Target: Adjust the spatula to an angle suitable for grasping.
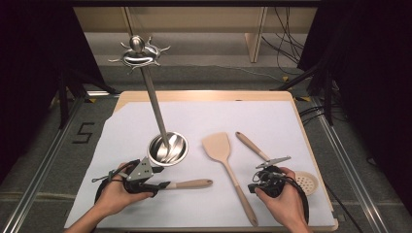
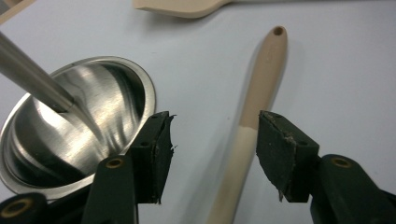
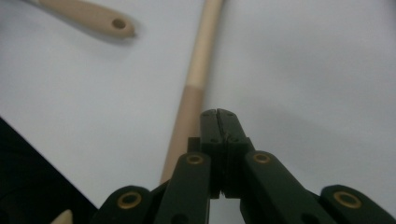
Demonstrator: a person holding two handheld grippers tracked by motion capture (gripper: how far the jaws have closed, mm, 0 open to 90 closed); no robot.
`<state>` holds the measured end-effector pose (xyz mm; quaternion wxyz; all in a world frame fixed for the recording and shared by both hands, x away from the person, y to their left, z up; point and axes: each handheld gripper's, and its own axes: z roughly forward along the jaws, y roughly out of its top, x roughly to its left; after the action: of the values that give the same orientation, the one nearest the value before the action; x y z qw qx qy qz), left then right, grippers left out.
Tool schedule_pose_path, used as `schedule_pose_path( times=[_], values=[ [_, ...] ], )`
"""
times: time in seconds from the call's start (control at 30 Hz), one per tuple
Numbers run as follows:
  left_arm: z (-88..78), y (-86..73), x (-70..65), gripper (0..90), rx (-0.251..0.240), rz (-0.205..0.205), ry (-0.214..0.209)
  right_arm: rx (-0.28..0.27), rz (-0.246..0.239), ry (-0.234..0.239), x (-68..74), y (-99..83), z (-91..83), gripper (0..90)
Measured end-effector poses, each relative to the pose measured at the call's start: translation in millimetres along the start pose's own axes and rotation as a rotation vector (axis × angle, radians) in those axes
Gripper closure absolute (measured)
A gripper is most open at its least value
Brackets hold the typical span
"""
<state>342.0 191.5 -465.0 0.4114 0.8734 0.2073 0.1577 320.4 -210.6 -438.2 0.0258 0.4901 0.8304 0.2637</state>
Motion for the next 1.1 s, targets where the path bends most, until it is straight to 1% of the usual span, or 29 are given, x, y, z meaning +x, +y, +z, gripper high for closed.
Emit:
schedule_pose_path(
  times=[0.03,0.07,0.1,0.13,0.17,0.2,0.23,0.27,0.3,0.37,0.43,0.47,0.5,0.53,0.57,0.6,0.63,0.67,0.7,0.73,0.77,0.8,0.83,0.9,0.93,0.97,1.0,1.03,1.1],
  values=[
    [0.0,0.0,0.0,44.1,0.000,0.000,0.000,0.000,0.000,0.000,0.0,0.0,0.0,90.0],
    [-0.4,1.6,1.3,44.1,-0.009,-0.016,0.027,0.023,-0.012,0.021,7.5,-0.4,4.0,90.0],
    [-0.4,1.6,1.3,44.0,-0.009,-0.016,0.027,0.023,-0.012,0.021,7.5,-0.4,4.0,90.0],
    [-0.4,3.1,1.4,44.0,-0.029,-0.029,0.019,0.048,-0.024,0.033,14.8,-0.7,7.4,90.0],
    [-1.5,3.7,3.9,44.0,-0.011,-0.014,0.040,0.048,-0.024,0.033,14.8,-0.7,7.4,90.0],
    [-0.6,4.1,2.9,43.9,-0.046,-0.035,0.058,0.064,-0.052,0.052,21.4,-0.9,11.1,90.0],
    [-1.7,4.9,1.8,43.9,-0.056,-0.051,0.049,0.074,-0.054,0.046,23.7,-1.0,12.0,90.0],
    [-1.7,4.9,1.8,43.8,-0.056,-0.051,0.049,0.074,-0.054,0.046,23.7,-1.0,12.0,90.0],
    [-3.0,4.7,2.4,43.8,-0.041,-0.034,0.072,0.082,-0.073,0.049,27.9,-1.9,15.0,90.0],
    [-4.0,3.6,0.3,43.5,-0.080,-0.073,0.063,0.090,-0.072,0.044,31.3,-2.4,16.3,90.0],
    [-4.1,2.6,0.7,43.5,-0.082,-0.070,0.072,0.106,-0.080,0.034,35.2,-3.3,18.6,90.0],
    [-4.7,2.3,2.9,43.4,-0.058,-0.047,0.084,0.119,-0.077,0.034,37.3,-3.7,19.4,90.0],
    [-4.7,2.3,2.9,43.4,-0.058,-0.047,0.084,0.119,-0.077,0.034,37.3,-3.7,19.4,90.0],
    [-6.1,3.2,3.8,43.4,-0.063,-0.032,0.080,0.126,-0.086,0.031,38.9,-4.0,20.8,90.0],
    [-5.8,2.6,0.9,43.3,-0.089,-0.077,0.078,0.139,-0.103,0.030,41.9,-4.3,23.2,90.0],
    [-7.2,2.5,2.2,43.3,-0.093,-0.050,0.077,0.145,-0.106,0.028,43.0,-4.2,23.6,90.0],
    [-7.2,2.5,2.2,43.2,-0.093,-0.050,0.077,0.158,-0.102,0.028,44.5,-4.1,24.7,90.0],
    [-7.8,1.4,0.7,43.2,-0.098,-0.078,0.080,0.158,-0.102,0.028,44.5,-4.1,24.7,90.0],
    [-9.6,1.2,2.6,43.2,-0.094,-0.056,0.085,0.162,-0.110,0.036,45.2,-3.7,26.7,90.0],
    [-11.6,0.2,5.6,43.3,-0.081,-0.054,0.100,0.182,-0.120,0.041,47.6,-3.9,30.0,90.0],
    [-11.4,0.4,5.5,43.3,-0.107,-0.067,0.102,0.189,-0.120,0.039,49.1,-4.3,31.2,90.0],
    [-11.4,0.4,5.5,43.3,-0.107,-0.067,0.102,0.189,-0.120,0.039,49.1,-4.3,31.2,90.0],
    [-12.1,0.7,7.3,43.3,-0.107,-0.069,0.115,0.212,-0.136,0.044,51.2,-5.0,34.9,90.0],
    [-11.4,0.8,7.7,43.3,-0.113,-0.073,0.116,0.223,-0.140,0.040,51.4,-5.2,35.5,90.0],
    [-10.7,1.0,6.9,43.3,-0.117,-0.088,0.116,0.229,-0.157,0.035,50.3,-5.8,37.2,90.0],
    [-10.3,2.0,7.4,43.4,-0.113,-0.075,0.117,0.236,-0.147,0.039,49.1,-5.3,35.9,90.0],
    [-9.8,2.2,7.2,43.3,-0.114,-0.072,0.118,0.237,-0.147,0.029,47.7,-5.4,35.5,90.0],
    [-9.5,2.2,6.9,43.3,-0.111,-0.077,0.113,0.251,-0.133,0.020,46.8,-5.5,34.3,90.0],
    [-9.1,1.8,6.2,43.3,-0.110,-0.088,0.104,0.253,-0.133,0.027,44.6,-5.6,33.8,90.0]
  ],
)
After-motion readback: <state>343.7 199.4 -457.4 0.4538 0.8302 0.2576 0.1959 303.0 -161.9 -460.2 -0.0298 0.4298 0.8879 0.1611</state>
